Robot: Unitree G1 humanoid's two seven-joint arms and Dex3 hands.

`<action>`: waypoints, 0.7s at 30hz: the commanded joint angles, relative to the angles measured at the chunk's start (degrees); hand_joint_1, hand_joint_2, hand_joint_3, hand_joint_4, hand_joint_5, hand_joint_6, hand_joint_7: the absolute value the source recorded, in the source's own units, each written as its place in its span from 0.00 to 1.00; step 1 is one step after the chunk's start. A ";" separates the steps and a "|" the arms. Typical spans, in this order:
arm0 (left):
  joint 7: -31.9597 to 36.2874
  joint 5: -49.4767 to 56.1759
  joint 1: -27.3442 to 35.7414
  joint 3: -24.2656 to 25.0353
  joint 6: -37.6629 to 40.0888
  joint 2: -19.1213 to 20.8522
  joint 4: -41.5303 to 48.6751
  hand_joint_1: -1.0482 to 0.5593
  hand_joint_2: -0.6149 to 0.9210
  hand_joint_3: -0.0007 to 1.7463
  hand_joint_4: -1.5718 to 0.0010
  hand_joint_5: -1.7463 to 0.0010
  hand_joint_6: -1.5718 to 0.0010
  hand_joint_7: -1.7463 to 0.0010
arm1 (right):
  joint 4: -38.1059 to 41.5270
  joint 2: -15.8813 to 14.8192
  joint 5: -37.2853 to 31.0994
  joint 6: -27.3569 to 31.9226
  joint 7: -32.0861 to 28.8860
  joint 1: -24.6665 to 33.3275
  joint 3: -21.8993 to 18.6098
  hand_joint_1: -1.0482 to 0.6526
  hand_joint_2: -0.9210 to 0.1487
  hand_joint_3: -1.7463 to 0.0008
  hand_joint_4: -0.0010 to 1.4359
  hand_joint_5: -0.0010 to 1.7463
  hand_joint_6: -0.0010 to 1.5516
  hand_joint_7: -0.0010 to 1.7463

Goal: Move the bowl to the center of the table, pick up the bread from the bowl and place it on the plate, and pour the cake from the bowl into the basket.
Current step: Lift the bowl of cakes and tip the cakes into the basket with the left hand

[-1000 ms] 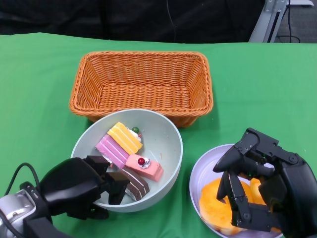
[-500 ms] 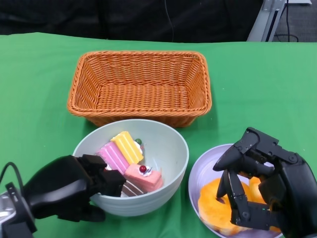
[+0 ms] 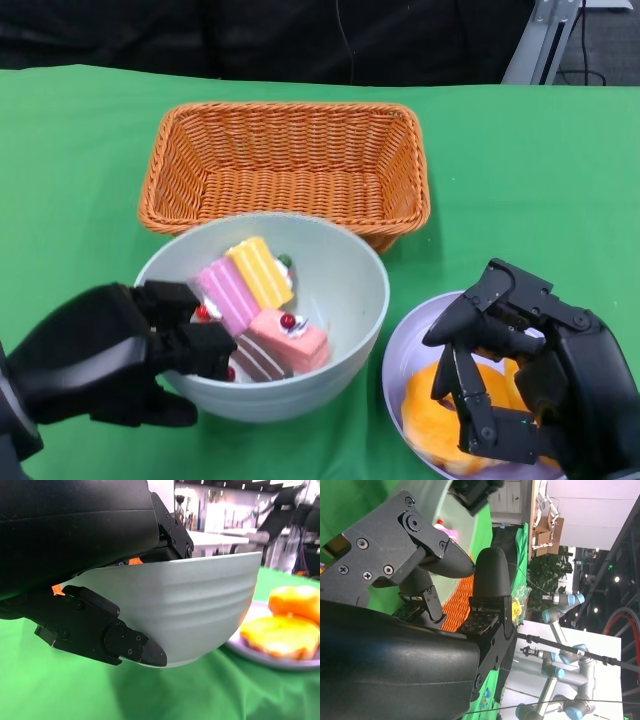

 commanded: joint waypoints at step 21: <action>-19.26 -20.76 -23.08 3.15 10.94 -13.75 12.26 0.52 1.00 0.16 0.57 0.00 0.50 0.41 | 7.86 -0.75 0.00 -5.25 3.70 0.49 3.77 0.60 0.42 0.27 0.56 0.92 0.48 0.77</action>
